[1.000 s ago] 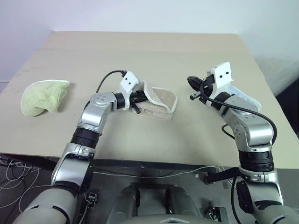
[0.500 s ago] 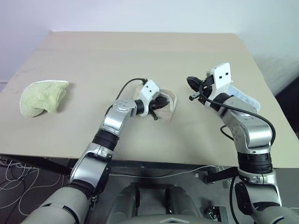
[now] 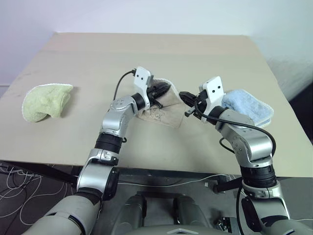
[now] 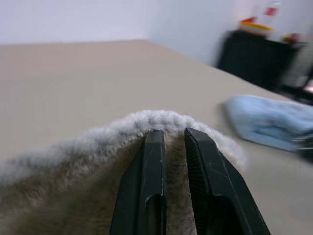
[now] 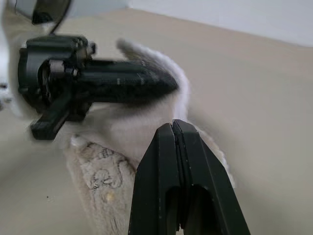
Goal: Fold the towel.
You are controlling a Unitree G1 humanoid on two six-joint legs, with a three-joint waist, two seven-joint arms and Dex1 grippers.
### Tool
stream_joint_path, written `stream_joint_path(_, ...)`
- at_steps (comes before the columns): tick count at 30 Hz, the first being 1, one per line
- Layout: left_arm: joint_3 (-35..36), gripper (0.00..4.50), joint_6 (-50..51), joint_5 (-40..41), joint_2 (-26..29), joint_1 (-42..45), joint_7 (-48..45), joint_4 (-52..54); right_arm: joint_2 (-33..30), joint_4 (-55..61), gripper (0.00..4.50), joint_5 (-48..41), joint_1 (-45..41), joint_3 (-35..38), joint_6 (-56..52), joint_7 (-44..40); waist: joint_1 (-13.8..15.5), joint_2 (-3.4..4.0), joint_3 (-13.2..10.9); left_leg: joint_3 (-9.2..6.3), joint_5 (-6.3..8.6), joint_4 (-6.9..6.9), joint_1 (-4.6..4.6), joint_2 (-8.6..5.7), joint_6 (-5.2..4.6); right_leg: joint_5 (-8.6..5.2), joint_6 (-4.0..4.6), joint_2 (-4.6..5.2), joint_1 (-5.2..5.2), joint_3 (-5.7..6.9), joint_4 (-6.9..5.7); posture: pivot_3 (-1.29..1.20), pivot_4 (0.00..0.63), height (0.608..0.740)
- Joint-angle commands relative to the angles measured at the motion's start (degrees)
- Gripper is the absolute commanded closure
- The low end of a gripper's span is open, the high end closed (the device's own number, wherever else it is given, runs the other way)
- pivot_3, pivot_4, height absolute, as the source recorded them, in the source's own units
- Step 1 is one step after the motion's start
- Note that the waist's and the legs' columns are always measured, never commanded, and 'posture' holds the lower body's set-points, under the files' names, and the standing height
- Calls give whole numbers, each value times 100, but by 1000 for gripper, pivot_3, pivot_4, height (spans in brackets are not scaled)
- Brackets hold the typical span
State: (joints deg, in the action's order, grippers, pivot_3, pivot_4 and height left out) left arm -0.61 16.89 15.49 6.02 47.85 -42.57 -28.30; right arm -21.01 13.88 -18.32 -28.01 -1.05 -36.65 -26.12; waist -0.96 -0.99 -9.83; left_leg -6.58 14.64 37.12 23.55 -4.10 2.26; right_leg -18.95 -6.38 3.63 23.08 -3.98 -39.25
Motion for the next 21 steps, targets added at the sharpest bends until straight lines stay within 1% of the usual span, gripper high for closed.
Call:
stream_joint_path(1, -570, 3799, 433, 159, 37, -208, -818, 646, 8, 149, 4500, 31, -81, 119, 140, 86, -3, 0, 0, 0, 0, 0, 0, 0, 0, 0, 0, 0, 0, 0, 0, 0, 150, 740)
stream_joint_path(5, -1130, 3799, 842, 88, 343, -655, -1452, 1198, -189, -26, 4500, 51, -120, 476, 241, 185, -16, 1, 0, 0, 0, -1, 0, 1, 0, 0, 0, -1, 0, -1, 0, 0, 150, 740)
stream_joint_path(7, -1300, 3799, 947, 28, 499, -813, -1597, 1313, -243, -101, 4500, 51, -145, 611, 286, 241, -22, 1, 0, 0, 0, -1, -1, 3, 1, 0, 0, -2, 1, -1, -2, 0, 150, 740)
stream_joint_path(9, -1420, 3799, 944, -80, 636, -923, -1640, 1310, -278, -140, 4500, 55, -160, 672, 324, 276, -21, 1, 0, 0, 0, -1, -2, 3, 1, 0, 0, -2, 0, -1, -3, 0, 150, 740)
stream_joint_path(11, -1396, 3799, 980, -2, 727, -998, -1716, 1424, -279, -145, 4500, 64, -159, 683, 345, 295, -16, 1, 0, 0, 0, -1, -2, 3, 1, 0, 0, -2, 0, -1, -3, 0, 150, 740)
stream_joint_path(13, -1244, 3799, 1089, 269, 759, -1040, -1842, 1689, -264, -132, 4500, 71, -153, 671, 349, 301, -7, 1, 0, 0, 0, 0, -2, 3, 1, 0, 0, -1, 0, -1, -3, 0, 150, 740)
stream_joint_path(15, -860, 3799, 1400, 805, 740, -1022, -1889, 2146, -246, -96, 4500, 59, -131, 633, 345, 285, -3, 1, 0, 0, 0, 0, -1, 2, 0, 0, 0, 1, -1, -2, -2, 0, 150, 740)
stream_joint_path(17, -517, 3799, 1650, 1221, 794, -968, -1855, 2571, -222, -72, 4500, 35, -114, 594, 343, 255, -4, 1, 0, -1, 0, 0, -1, 3, 0, 0, 0, 4, -1, -1, -2, 0, 150, 740)
stream_joint_path(21, 120, 3799, 1850, 1759, 994, -874, -1616, 3146, -173, -23, 4500, -20, -104, 523, 328, 173, -30, 1, 0, 0, 0, 0, -2, 7, 1, 0, 0, 3, -1, -2, -2, 0, 150, 740)
